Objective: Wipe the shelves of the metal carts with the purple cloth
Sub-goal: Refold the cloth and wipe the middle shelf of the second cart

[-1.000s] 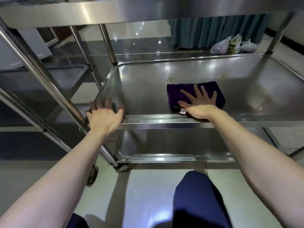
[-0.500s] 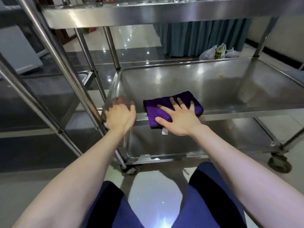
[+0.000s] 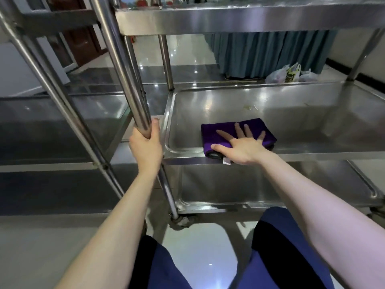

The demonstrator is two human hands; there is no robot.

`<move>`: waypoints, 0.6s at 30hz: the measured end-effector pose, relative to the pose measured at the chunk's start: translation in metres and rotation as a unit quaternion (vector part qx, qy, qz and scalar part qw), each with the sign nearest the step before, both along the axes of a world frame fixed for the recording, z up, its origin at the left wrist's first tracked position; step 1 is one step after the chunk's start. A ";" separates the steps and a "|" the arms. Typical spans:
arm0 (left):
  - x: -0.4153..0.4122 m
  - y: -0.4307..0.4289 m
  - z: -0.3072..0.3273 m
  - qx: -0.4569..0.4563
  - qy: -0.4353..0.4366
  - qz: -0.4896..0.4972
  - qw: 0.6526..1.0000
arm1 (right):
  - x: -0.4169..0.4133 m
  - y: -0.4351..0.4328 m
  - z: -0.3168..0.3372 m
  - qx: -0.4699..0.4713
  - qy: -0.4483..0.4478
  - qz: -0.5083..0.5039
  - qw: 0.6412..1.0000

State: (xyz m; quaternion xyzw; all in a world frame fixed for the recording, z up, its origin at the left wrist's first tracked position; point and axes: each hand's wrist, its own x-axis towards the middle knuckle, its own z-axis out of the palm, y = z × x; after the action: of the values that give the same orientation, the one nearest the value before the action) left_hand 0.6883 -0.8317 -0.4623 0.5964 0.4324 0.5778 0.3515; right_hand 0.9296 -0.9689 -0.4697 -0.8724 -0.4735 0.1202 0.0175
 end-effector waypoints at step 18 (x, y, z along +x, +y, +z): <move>-0.009 0.000 0.003 -0.016 0.008 -0.053 0.998 | -0.073 0.040 -0.004 0.061 -0.005 0.205 0.977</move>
State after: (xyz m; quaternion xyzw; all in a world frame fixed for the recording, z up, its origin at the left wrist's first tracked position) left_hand 0.6796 -0.8317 -0.4590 0.6175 0.4125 0.5462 0.3876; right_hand 0.8562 -0.9285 -0.4733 -0.7545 -0.6490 0.0875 0.0434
